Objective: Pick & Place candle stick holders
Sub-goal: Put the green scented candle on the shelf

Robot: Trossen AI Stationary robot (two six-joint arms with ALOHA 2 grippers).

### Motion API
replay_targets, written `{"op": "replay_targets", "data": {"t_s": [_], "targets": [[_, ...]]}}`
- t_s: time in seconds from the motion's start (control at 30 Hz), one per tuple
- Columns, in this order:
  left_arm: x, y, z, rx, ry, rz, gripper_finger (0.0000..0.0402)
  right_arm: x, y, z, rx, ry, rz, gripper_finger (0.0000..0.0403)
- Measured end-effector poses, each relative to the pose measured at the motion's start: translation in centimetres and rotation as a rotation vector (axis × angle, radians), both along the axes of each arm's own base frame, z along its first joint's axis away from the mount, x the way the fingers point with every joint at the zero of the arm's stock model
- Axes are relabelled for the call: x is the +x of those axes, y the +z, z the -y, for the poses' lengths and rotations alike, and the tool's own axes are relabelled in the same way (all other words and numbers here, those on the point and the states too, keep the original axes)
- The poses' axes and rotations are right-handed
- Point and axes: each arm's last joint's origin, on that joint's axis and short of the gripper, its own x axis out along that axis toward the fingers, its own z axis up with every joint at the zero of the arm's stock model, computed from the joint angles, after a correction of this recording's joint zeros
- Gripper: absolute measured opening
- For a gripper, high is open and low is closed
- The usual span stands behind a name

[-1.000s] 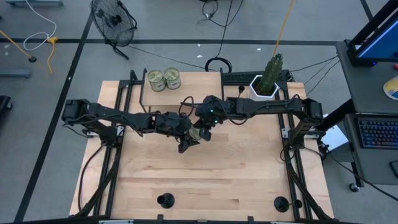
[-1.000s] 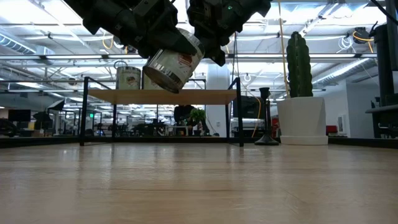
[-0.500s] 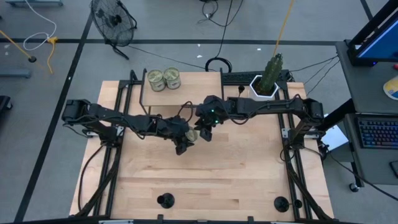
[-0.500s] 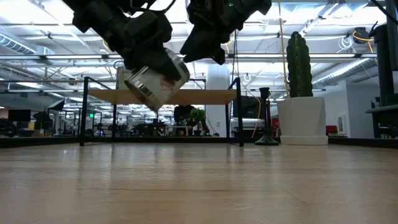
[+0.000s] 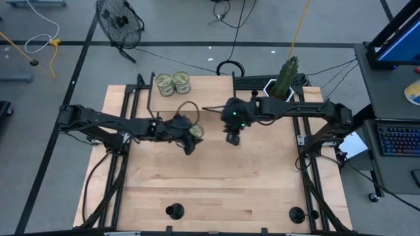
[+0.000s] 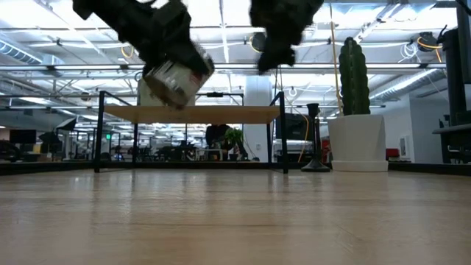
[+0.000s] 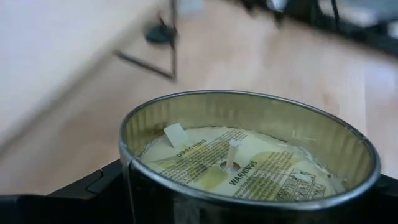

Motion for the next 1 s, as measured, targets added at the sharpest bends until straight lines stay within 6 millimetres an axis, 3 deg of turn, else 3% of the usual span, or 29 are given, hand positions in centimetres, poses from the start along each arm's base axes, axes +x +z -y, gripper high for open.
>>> {"op": "replay_targets", "data": {"t_s": [0.23,0.5,0.67,1.0], "targets": [[-1.3,2.7,-0.7,0.113,0.217,0.142,0.0355,-2.8,0.0,-0.3,-0.016,-0.007,-0.11,0.0072],[-2.3,4.6,-1.6,0.248,0.518,0.256,0.0355,-6.2,-1.5,-0.7,-0.001,-0.035,-0.086,0.0005],[-2.9,4.8,-2.3,0.307,0.724,0.283,0.0355,-7.5,-2.1,-0.9,0.016,-0.077,0.046,0.0002],[-2.0,3.1,-2.9,0.331,0.903,0.292,0.0355,-9.4,-2.8,-0.8,0.028,-0.124,0.191,0.0001]]}}
